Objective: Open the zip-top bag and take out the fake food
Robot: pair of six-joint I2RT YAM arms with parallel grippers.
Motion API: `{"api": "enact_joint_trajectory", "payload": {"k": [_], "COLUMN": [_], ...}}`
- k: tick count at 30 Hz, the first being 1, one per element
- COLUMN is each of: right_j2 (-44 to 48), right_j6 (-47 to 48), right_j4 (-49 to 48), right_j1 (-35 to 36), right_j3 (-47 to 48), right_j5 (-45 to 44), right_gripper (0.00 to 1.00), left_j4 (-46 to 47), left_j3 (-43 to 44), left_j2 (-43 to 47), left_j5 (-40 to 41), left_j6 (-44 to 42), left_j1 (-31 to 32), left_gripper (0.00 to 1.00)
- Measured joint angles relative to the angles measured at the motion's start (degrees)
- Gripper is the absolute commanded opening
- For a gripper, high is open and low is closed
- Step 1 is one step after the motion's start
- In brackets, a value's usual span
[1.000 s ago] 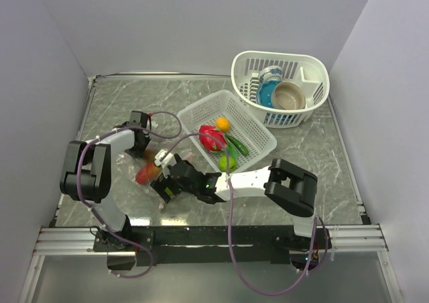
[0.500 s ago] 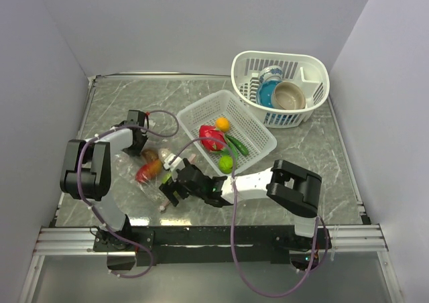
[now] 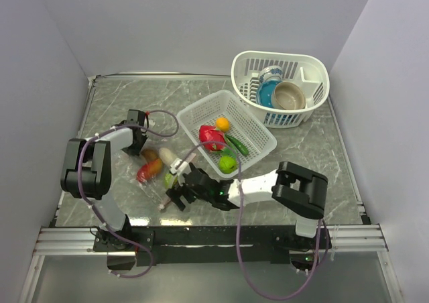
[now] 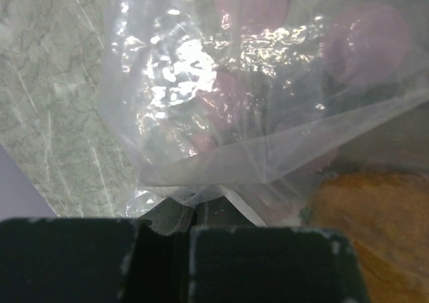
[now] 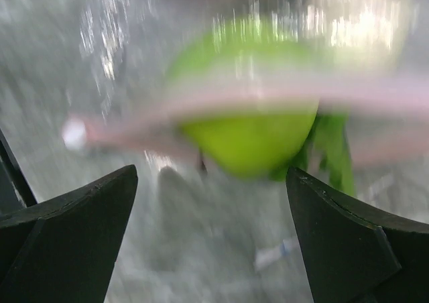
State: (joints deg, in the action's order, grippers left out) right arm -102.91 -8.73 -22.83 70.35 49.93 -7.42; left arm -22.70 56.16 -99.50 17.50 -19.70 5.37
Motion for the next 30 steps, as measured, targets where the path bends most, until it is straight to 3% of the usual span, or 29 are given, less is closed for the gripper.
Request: {"api": "enact_joint_trajectory", "payload": {"k": [10,25,30], "right_j2": [3.98,-7.13,-10.82], "right_j6": [0.76,5.16,6.38], "right_j4": [-0.5,1.14,2.56], "right_j1": [0.0,-0.37,-0.66], "right_j3": [-3.23,9.4,14.19], "right_j5": [-0.63,-3.04,-2.89], "right_gripper": [1.0,1.0,1.0], "left_j4": [-0.02,-0.52,-1.27], "left_j3": [1.97,2.05,2.05], "left_j2": [-1.68,-1.64,-1.6], "left_j5": [0.59,0.31,0.55], "left_j6": [-0.11,0.13,0.98], "left_j1": [-0.28,0.11,3.23], "left_gripper": [0.01,0.01,0.01]}}
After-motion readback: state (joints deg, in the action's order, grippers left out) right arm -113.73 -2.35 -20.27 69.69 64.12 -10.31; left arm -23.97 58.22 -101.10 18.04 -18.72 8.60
